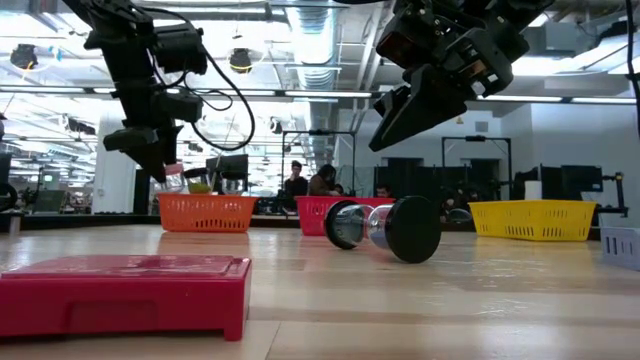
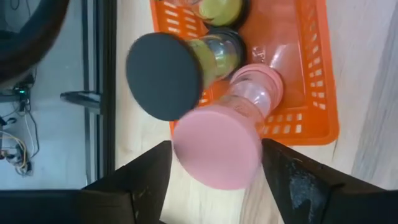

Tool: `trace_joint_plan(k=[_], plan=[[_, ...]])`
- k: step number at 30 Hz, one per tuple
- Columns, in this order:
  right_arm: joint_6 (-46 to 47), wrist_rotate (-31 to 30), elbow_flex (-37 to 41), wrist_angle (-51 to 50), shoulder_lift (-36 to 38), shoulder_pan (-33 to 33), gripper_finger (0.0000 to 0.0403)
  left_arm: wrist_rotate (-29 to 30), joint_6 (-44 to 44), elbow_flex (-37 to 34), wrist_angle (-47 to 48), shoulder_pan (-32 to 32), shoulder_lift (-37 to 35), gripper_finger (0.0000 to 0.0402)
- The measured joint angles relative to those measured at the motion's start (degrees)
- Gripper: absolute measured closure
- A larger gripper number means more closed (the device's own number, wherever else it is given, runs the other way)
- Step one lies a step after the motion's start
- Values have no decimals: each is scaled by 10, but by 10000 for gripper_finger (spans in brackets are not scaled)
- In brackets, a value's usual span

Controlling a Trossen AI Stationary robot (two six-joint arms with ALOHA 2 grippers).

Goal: Pick & Place Office items
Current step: Put the pink hourglass into the orange bin, then put the white charger adapter into the red bin

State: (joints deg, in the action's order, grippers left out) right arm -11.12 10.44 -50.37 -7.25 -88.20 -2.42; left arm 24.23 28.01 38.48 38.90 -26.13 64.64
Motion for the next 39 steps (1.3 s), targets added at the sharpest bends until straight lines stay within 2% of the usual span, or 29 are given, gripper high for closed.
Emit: trace_joint_plan(k=[5, 14, 23, 27, 33, 39], plan=[[0, 0, 0, 0, 0, 0, 265, 4, -13, 0, -3, 0, -1, 148], [2, 0, 0, 0, 0, 0, 261, 8, -17, 0, -8, 14, -2, 147], [20, -10, 0, 7, 0, 9, 261, 47, -17, 2, -11, 53, -18, 144], [30, -24, 0, 7, 0, 18, 242, 48, -30, 2, -16, 63, -33, 144], [35, -24, 0, 40, -5, 20, 191, 49, -73, 2, -56, 78, -64, 144], [136, -24, -1, 89, -29, 22, 155, 23, -176, 2, -119, 105, -97, 144]])
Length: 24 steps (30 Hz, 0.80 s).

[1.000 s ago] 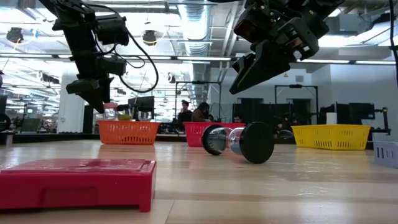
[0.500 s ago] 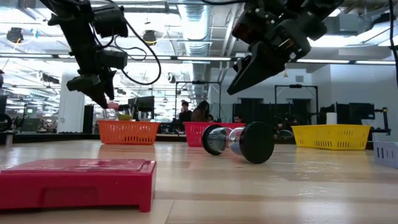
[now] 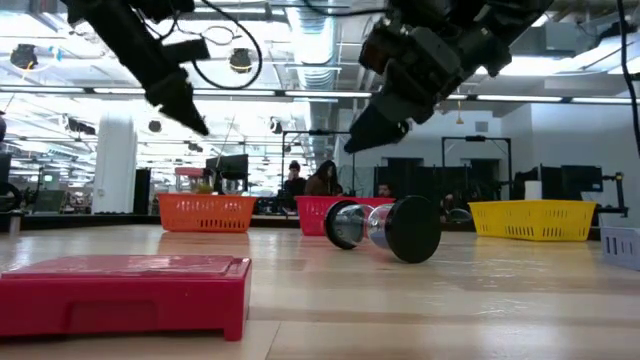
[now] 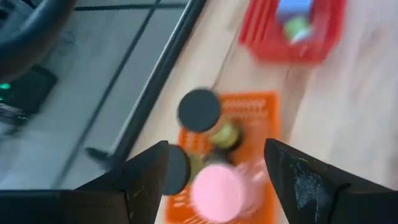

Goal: Pick & Place Office items
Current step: Put the white charger adapter into the red bin

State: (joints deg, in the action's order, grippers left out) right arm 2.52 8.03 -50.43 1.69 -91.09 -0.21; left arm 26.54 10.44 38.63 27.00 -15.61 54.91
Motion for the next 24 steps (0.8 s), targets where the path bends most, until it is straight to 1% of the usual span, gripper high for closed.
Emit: trace_joint_plan(k=[4, 8, 11, 17, 21, 24], plan=[[16, 0, 0, -3, -19, 0, 153, -41, -66, 0, -21, 13, -14, 150], [18, 0, 0, -6, -32, -2, 154, -96, -81, 0, -34, 31, -13, 159], [25, 0, 0, -3, -39, -5, 154, -122, -92, 0, -49, 53, -4, 168], [26, 1, 1, 3, -38, -19, 154, -151, -133, 0, -94, 112, 14, 183], [16, 5, 1, 6, -38, -30, 154, -151, -166, 0, -110, 161, 24, 190], [16, 5, 1, 10, -38, -36, 154, -151, -211, 0, -113, 201, 32, 192]])
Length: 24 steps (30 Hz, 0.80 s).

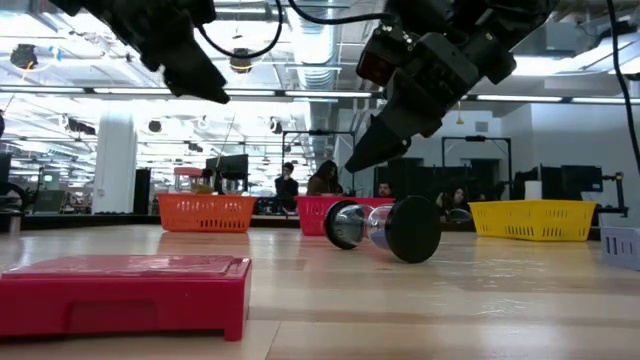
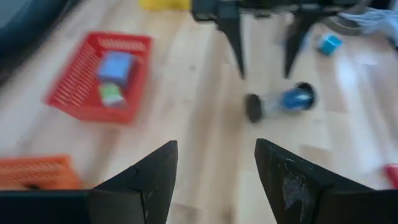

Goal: Pick & Place Office items
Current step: Put the white charger adapter into the red bin

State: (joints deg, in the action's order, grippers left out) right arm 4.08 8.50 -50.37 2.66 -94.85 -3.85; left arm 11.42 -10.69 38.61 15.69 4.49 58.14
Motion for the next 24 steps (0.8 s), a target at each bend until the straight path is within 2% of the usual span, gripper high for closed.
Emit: trace_joint_plan(k=[10, 19, 24], plan=[[-2, 0, 0, 4, 0, -5, 154, -2, -243, 0, 4, 124, 71, 193], [-2, 0, 0, 4, 0, 3, 154, -146, -559, 0, 36, 213, 137, 193], [-2, 0, 0, 2, 0, 6, 154, -256, -728, 0, 73, 235, 144, 193]])
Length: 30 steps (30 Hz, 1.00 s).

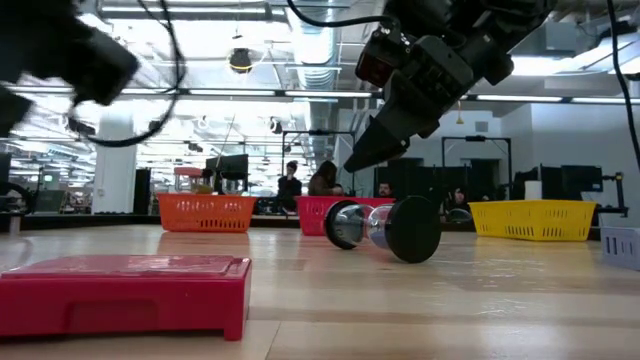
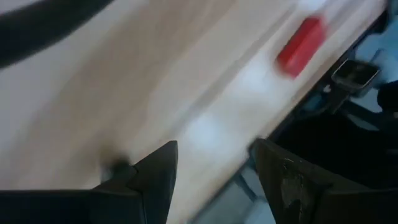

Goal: Pick & Place Office items
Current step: Put the white charger adapter into the red bin

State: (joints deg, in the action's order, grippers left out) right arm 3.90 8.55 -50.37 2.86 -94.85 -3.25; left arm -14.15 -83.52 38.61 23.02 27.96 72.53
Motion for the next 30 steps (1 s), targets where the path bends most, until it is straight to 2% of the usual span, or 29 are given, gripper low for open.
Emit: trace_joint_plan(k=[3, 5, 10, 15, 18, 23, 30], plan=[[0, 4, 0, -2, 0, 0, 154, -56, -83, 0, 28, 11, 0, 193], [0, 4, 0, -3, 0, 0, 154, -73, -136, 0, 38, 20, 0, 193], [0, 4, 0, -8, 0, 1, 154, -41, -238, 0, 42, 62, 14, 193], [0, 4, 0, -7, 0, 1, 154, -42, -329, 0, 43, 120, 46, 193], [0, 4, 0, -7, 0, 1, 154, -39, -350, 0, 45, 140, 65, 193], [0, 4, 0, -7, 0, 1, 154, 13, -351, 0, 47, 147, 93, 193], [1, 4, 0, -7, 0, 1, 154, 16, -337, 0, 45, 148, 126, 193]])
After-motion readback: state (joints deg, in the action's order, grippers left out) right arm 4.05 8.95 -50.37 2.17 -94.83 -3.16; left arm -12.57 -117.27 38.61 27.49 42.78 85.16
